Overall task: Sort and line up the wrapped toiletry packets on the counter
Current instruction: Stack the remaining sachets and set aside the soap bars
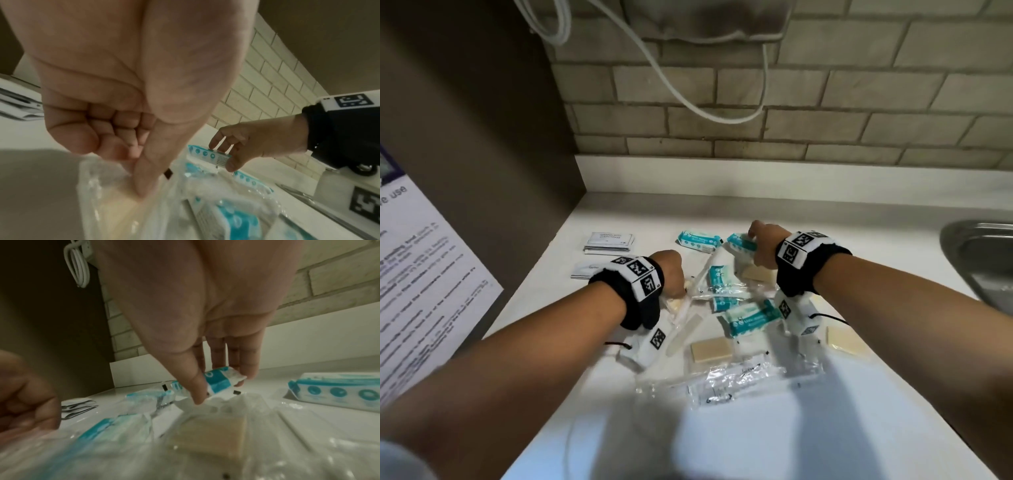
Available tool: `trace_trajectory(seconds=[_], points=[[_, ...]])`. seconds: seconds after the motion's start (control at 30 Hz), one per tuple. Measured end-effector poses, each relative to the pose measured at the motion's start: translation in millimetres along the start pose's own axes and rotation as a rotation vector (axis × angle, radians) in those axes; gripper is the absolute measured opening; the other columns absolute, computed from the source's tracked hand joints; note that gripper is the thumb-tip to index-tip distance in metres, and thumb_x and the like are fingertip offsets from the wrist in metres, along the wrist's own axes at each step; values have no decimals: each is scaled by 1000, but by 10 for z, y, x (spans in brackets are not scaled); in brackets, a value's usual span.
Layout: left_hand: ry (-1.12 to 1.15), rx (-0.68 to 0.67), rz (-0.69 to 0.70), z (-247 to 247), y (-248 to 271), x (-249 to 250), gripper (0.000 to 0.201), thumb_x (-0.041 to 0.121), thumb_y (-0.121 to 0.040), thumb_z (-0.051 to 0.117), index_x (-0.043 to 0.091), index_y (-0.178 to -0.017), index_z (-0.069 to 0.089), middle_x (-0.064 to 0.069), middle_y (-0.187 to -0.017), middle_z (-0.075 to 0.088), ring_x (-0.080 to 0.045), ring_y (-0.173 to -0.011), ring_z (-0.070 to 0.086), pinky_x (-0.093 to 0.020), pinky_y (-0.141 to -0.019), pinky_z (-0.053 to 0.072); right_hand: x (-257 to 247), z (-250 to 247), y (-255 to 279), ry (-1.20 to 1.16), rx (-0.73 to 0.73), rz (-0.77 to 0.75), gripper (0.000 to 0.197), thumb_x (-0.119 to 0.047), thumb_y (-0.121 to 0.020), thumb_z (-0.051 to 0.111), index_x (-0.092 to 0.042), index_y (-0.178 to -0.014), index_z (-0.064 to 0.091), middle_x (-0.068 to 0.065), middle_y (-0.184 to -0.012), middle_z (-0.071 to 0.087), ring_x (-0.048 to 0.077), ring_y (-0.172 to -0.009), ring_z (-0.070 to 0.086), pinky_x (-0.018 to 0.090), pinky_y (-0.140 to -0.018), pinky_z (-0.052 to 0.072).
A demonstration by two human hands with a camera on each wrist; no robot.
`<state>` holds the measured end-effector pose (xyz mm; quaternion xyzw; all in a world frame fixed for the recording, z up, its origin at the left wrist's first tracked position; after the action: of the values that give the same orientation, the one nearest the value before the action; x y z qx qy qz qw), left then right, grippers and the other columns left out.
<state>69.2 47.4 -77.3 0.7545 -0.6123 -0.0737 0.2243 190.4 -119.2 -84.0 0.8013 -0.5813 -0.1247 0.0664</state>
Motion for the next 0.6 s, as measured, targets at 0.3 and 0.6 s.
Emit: trace_trajectory(seconds=[0.3, 0.6], points=[[229, 229, 54, -395, -17, 114, 11, 21, -89, 63, 17, -98, 66, 1, -104, 63, -16, -91, 56, -24, -79, 40, 196, -106, -133, -14, 16, -4, 53, -7, -80, 70, -4, -125, 43, 16, -119, 61, 36, -106, 62, 38, -85, 52], [380, 273, 204, -439, 151, 371, 26, 27, -96, 55, 23, -119, 67, 6, -107, 63, -10, -94, 55, -20, -76, 37, 2, -86, -93, 108, 45, -119, 39, -24, -80, 68, -10, -116, 62, 10, -118, 61, 31, -107, 59, 37, -88, 52]])
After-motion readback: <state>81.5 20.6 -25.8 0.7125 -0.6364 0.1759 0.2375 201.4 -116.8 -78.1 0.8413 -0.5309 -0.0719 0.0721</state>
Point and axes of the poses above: each hand's wrist, its own y-axis away from the middle knuckle, its own z-axis out of the palm, x = y × z, the point moved 5 cm from there along -y, towards the middle knuckle
